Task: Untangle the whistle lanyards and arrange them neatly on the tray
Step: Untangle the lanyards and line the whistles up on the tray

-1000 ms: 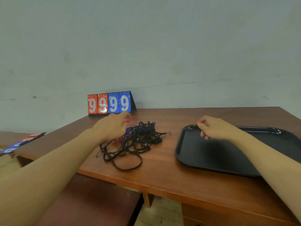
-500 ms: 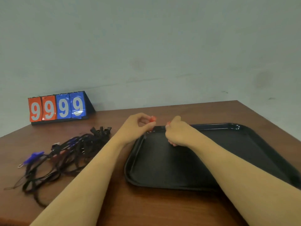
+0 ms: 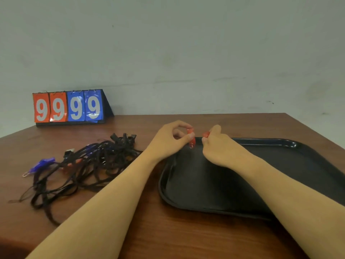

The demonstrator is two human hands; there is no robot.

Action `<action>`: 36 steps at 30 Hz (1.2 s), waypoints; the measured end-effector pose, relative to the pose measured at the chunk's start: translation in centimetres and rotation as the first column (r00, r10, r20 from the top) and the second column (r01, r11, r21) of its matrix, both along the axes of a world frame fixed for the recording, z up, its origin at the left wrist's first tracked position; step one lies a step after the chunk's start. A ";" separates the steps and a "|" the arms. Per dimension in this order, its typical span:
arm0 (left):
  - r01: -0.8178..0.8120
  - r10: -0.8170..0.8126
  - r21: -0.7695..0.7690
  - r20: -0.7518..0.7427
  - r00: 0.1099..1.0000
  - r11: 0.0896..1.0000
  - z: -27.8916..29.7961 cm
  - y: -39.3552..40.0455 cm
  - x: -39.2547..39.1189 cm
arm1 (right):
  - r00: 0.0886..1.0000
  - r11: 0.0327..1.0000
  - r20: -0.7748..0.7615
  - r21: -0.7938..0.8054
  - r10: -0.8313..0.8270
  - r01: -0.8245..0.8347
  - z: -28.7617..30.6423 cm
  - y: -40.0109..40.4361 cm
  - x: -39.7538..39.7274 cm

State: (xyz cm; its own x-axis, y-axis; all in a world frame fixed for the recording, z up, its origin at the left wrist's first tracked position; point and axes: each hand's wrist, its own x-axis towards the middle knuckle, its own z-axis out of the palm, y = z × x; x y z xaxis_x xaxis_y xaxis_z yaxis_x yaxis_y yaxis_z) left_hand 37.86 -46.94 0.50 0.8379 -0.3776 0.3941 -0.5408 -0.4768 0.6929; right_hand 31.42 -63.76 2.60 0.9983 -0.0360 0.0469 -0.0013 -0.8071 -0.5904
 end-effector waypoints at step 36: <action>-0.075 0.070 0.203 0.032 0.997 0.976 -0.8 -0.7 1.2 | 0.998 0.998 0.067 -0.063 -0.006 0.010 -0.2 -0.1 0.3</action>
